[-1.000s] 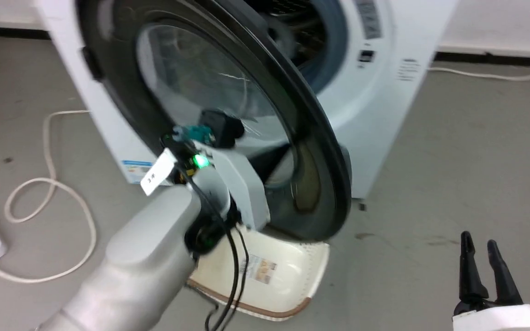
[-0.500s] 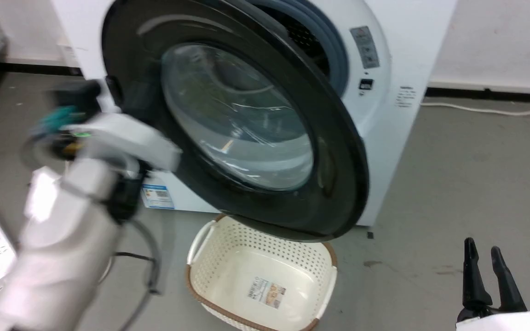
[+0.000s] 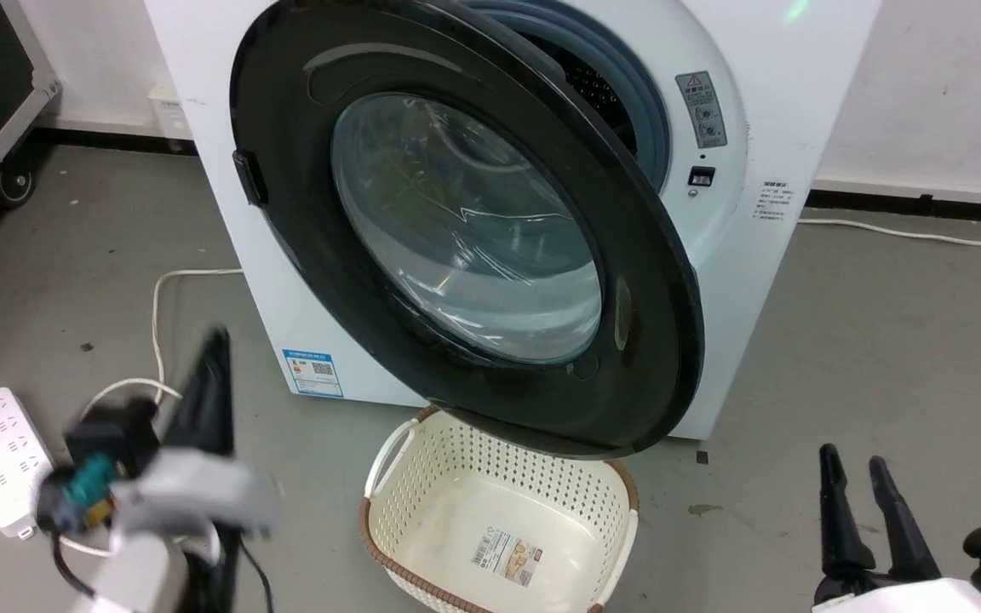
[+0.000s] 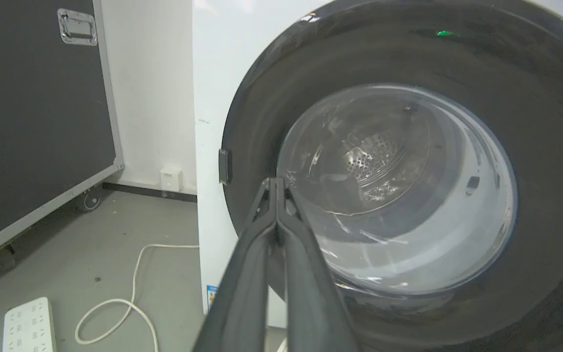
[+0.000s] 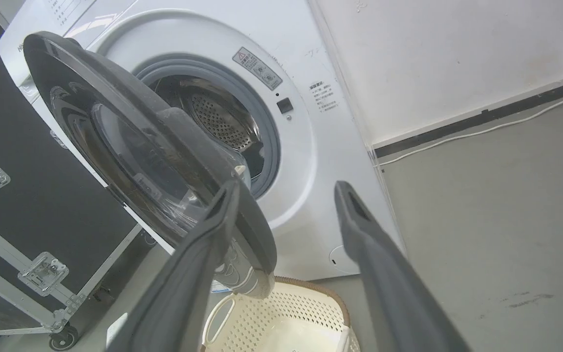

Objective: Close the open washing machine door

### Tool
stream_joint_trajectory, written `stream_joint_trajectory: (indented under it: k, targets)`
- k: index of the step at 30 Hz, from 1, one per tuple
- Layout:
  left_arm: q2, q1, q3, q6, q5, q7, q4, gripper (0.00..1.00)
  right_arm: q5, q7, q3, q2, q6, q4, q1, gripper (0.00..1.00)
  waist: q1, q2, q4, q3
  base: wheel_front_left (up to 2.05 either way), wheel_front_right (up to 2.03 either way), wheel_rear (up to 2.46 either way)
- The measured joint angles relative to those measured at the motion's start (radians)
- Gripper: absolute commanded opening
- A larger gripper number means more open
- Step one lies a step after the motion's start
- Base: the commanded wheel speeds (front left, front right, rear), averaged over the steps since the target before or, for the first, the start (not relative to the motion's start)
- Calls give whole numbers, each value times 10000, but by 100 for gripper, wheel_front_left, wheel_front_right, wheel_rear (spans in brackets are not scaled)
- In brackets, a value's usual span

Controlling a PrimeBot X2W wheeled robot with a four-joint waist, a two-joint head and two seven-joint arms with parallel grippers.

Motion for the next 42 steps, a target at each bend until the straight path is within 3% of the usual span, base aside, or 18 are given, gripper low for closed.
stream_joint_trajectory:
  k: [4, 5, 6, 7, 8, 9, 10, 16, 21, 25, 35, 42]
  targets:
    - [-362, 903, -29, -291, -414, 2, 387, 0, -173, 0, 123, 2, 0, -19, 141, 100, -1, 0, -40, -57, 0, 0, 0]
    - [-439, 1092, -31, -359, -577, 15, 550, 11, -251, 0, 132, 0, 0, -21, 159, 100, -1, 0, -50, -66, 0, 0, 0]
    - [-512, 1247, -38, -422, -723, 15, 671, 41, -326, 0, 136, 0, 0, -25, 181, 100, -1, 0, -53, -70, 0, 0, 0]
    - [-560, 1365, -54, -476, -792, 17, 784, 96, -374, 0, 138, 0, 0, -25, 190, 100, -1, 0, -50, -71, 0, 0, 0]
    - [-587, 1426, -90, -535, -825, 27, 880, 100, -454, 0, 138, 0, 0, -23, 190, 100, -1, 0, -41, -72, 0, 0, 0]
    - [-602, 1451, -117, -573, -859, 27, 953, 100, -623, 0, 151, 0, 0, -8, 190, 47, -1, 0, -30, -67, 0, 0, 0]
    - [-610, 1450, -151, -594, -857, 27, 999, 100, -836, 0, 161, 0, 0, 10, 191, 0, -1, 0, -16, -62, 0, 0, 0]
    - [-598, 1439, -130, -504, -619, 25, 982, 100, -2815, 13, 12, -12, -2, -56, 35, 0, -1, 0, 99, -8, 0, 0, 0]
    - [-629, 1414, -21, -357, -380, 12, 660, 100, -3465, 1047, 1685, -36, 0, 40, -1343, 0, 1, 0, 205, 112, 0, 0, 0]
    - [-711, 1378, -35, -324, -234, 12, 483, 100, -3643, 1659, 2470, 29, 17, 1034, -2422, 0, 1, 0, 428, 230, 0, 0, 0]
    - [-913, 1316, 8, -362, -224, 10, 433, 100, -3720, 1475, 1638, 12, 15, 3797, -3957, 0, 0, 0, 1008, 496, 0, 0, 0]
    - [-1127, 1232, 79, -384, -226, 10, 405, 100, -4224, 1127, 198, 73, 31, 4913, -4913, 0, 0, 0, 1214, 711, 0, 0, 0]
